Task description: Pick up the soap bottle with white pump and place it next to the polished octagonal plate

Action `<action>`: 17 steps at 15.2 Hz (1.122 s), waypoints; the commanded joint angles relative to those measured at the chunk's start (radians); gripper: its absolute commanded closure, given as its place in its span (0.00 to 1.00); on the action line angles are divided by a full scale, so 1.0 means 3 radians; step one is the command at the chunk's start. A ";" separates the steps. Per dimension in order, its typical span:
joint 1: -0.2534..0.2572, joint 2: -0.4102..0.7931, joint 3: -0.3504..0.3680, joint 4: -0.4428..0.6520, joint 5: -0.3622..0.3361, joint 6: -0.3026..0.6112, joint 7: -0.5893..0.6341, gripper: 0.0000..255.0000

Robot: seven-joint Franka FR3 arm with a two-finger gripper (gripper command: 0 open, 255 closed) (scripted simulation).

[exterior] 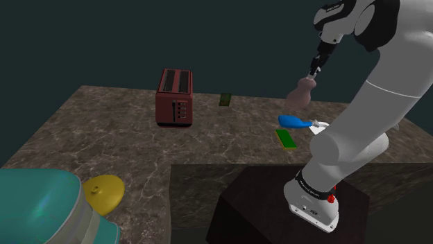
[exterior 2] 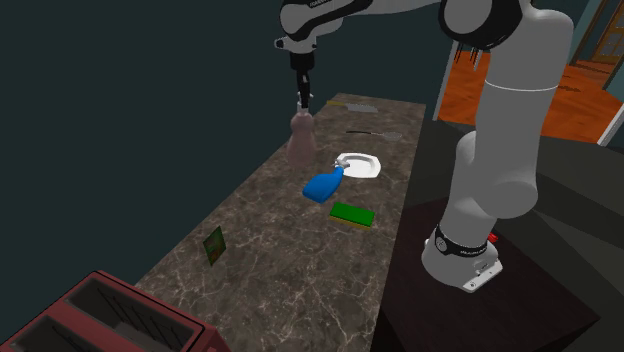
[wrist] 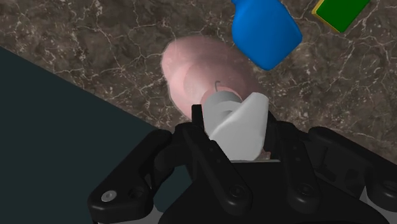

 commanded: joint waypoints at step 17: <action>-0.0013 0.0080 0.0002 -0.0283 0.0050 0.0357 -0.0030 0.00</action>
